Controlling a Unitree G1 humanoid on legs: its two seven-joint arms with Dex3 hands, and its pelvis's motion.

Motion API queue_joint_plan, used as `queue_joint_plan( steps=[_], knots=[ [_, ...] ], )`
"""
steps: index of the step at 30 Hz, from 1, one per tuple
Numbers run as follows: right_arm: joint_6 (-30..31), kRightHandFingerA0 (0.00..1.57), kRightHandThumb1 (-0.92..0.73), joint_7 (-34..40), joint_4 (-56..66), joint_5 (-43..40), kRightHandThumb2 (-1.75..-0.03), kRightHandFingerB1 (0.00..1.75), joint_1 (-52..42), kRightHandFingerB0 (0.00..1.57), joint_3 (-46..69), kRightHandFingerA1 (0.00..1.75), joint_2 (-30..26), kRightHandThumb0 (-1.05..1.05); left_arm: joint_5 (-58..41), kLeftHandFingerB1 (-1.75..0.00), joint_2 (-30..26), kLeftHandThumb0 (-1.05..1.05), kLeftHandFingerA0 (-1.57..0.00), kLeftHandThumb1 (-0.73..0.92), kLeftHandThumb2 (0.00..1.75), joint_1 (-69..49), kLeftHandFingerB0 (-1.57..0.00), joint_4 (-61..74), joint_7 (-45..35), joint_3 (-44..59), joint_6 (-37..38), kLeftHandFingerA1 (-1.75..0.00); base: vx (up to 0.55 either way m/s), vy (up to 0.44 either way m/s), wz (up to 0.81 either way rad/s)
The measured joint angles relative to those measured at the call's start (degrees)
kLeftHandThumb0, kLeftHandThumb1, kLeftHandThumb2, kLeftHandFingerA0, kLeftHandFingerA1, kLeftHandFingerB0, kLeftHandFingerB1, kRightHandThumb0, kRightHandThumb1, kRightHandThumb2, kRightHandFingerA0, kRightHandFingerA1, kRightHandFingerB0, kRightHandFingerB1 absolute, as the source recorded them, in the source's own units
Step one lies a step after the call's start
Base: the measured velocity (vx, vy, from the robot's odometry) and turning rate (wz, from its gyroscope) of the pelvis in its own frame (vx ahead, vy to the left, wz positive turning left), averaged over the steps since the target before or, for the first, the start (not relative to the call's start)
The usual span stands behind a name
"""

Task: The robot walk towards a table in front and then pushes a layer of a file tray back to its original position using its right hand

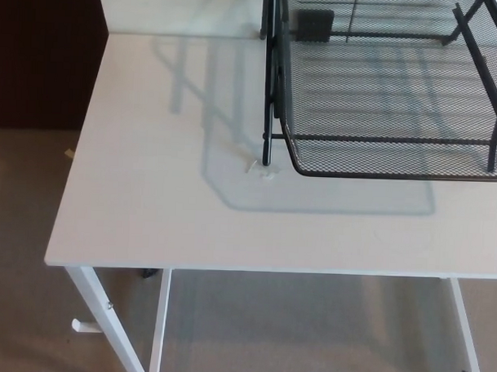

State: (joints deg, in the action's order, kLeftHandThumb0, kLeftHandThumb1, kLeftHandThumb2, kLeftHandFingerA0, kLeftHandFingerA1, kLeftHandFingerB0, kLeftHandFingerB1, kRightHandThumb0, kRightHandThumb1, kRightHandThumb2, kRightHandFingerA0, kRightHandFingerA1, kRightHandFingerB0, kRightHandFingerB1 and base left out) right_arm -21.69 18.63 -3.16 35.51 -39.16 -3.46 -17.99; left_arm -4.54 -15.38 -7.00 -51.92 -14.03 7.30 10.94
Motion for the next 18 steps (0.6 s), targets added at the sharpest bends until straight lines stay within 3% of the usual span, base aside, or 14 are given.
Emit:
queue_joint_plan(
  steps=[4,5,6,8,9,10,13,14,18],
  knots=[
    [0.03,0.05,-0.66,-2.66,-3.57,-3.83,-0.62,0.24,1.03,0.05,1.17,0.32,1.2,-0.52,0.0,-0.51,0.01,-0.03,-0.45,0.44,0.87,0.01,-0.23,0.0,0.0,0.01,0.0,-0.63,0.0,0.0,0.0],
    [0.05,0.0,-0.48,-3.25,-4.17,-4.6,-0.85,0.32,1.31,0.0,1.48,0.38,1.43,-0.54,0.0,-0.51,0.01,-0.04,-0.43,0.44,0.87,0.02,-0.22,-0.03,0.0,0.01,0.0,-0.62,0.0,0.0,0.0],
    [0.07,0.0,-0.48,-3.98,-4.89,-5.6,-0.85,0.32,1.68,0.0,1.81,0.38,1.7,-0.53,0.0,-0.37,0.01,-0.06,-0.5,0.61,0.57,0.05,-0.35,-0.05,0.0,0.0,0.0,-0.46,0.0,0.0,0.0],
    [0.1,0.0,-0.48,-5.33,-5.98,-7.29,-0.85,0.32,2.22,0.0,2.21,0.39,2.08,-0.54,0.0,-0.37,0.0,-0.05,-0.5,0.61,0.57,0.05,-0.36,-0.04,0.01,0.0,0.0,-0.46,0.0,0.0,0.0],
    [0.1,0.04,-0.66,-6.18,-6.67,-8.36,-0.64,0.22,2.66,0.06,2.45,0.32,2.24,-0.53,0.0,-0.37,0.0,-0.06,-0.49,0.61,0.57,0.05,-0.35,-0.04,0.01,0.0,0.0,-0.46,0.0,0.0,0.0],
    [0.1,0.0,-0.48,-6.79,-7.12,-9.09,-0.84,0.3,2.96,0.0,2.62,0.37,2.34,-0.55,0.0,-0.37,0.0,-0.07,-0.49,0.61,0.57,0.05,-0.35,-0.02,0.01,0.0,0.0,-0.46,0.0,0.0,0.0],
    [0.1,0.0,-0.49,-9.01,-8.47,-11.83,-0.84,0.28,3.62,0.0,3.35,0.35,2.54,-0.55,0.0,-0.37,0.0,-0.06,-0.49,0.61,0.57,-0.06,-0.35,0.06,-0.01,0.0,0.0,-0.46,0.0,0.0,0.0],
    [0.1,0.0,-0.49,-9.76,-8.77,-12.81,-0.85,0.3,3.69,0.0,3.62,0.37,2.56,-0.55,0.0,-0.51,0.0,-0.03,-0.45,0.43,0.87,-0.17,-0.23,0.1,-0.01,-0.01,0.0,-0.62,0.0,0.0,0.0],
    [0.15,0.0,-0.48,-12.88,-9.99,-16.51,-0.84,0.3,3.87,0.0,4.54,0.37,2.61,-0.55,0.01,-0.51,0.01,-0.05,-0.43,0.43,0.86,-0.37,-0.23,0.11,-0.01,0.0,0.0,-0.61,0.0,0.0,0.0]
  ],
)
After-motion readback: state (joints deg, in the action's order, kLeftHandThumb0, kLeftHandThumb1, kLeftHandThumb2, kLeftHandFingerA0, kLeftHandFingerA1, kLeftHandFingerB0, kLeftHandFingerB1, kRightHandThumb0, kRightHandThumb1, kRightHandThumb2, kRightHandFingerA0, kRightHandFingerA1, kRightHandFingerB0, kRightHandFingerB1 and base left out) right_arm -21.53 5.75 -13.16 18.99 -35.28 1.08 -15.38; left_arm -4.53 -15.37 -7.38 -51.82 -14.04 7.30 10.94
